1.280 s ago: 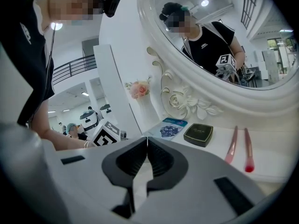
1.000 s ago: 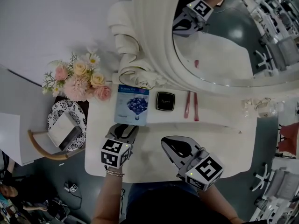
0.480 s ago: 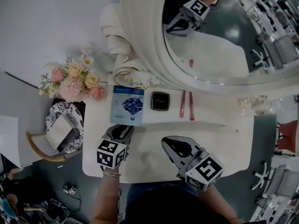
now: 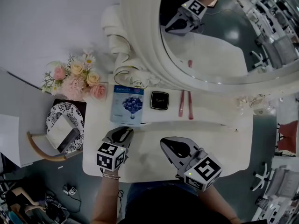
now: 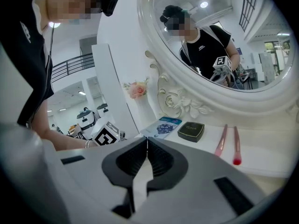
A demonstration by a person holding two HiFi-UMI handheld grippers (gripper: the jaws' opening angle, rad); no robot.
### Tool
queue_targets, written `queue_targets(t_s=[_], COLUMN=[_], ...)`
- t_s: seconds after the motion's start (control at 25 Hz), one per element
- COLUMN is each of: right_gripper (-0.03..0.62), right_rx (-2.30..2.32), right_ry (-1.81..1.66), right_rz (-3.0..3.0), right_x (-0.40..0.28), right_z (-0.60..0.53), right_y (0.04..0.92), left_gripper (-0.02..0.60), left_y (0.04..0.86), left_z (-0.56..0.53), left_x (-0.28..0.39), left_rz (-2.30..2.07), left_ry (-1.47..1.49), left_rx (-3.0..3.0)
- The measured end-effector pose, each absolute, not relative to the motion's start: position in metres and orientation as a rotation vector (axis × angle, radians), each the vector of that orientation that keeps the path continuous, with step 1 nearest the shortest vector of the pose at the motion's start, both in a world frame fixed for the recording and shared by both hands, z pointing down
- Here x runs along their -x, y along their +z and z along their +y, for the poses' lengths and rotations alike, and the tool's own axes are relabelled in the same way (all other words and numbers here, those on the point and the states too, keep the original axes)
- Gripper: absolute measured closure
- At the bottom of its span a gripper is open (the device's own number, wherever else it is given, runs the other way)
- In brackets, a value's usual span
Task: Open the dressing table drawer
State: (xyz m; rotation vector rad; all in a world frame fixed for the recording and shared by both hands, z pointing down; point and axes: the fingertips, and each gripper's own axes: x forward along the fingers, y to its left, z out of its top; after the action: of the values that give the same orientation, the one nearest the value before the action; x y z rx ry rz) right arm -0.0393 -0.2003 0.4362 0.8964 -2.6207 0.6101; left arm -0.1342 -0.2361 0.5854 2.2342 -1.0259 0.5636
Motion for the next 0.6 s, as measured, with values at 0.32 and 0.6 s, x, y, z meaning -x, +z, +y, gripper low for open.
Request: queue_targets(t_s=[0.32, 0.6], right_gripper=[0.576, 0.576], right_rx=[-0.894, -0.903], right_ry=[0.592, 0.58], right_rz=[-2.629, -2.635], right_x=[0.04, 0.039], right_z=[-0.196, -0.191], right_y=[0.432, 0.43], left_gripper=[0.485, 0.485], left_y=[0.587, 0.589], left_z=[-0.221, -0.208], left_x=[0.134, 0.135], left_rz=[-1.017, -1.015], left_ry=[0.569, 0.571], left_rx=[-2.228, -2.214])
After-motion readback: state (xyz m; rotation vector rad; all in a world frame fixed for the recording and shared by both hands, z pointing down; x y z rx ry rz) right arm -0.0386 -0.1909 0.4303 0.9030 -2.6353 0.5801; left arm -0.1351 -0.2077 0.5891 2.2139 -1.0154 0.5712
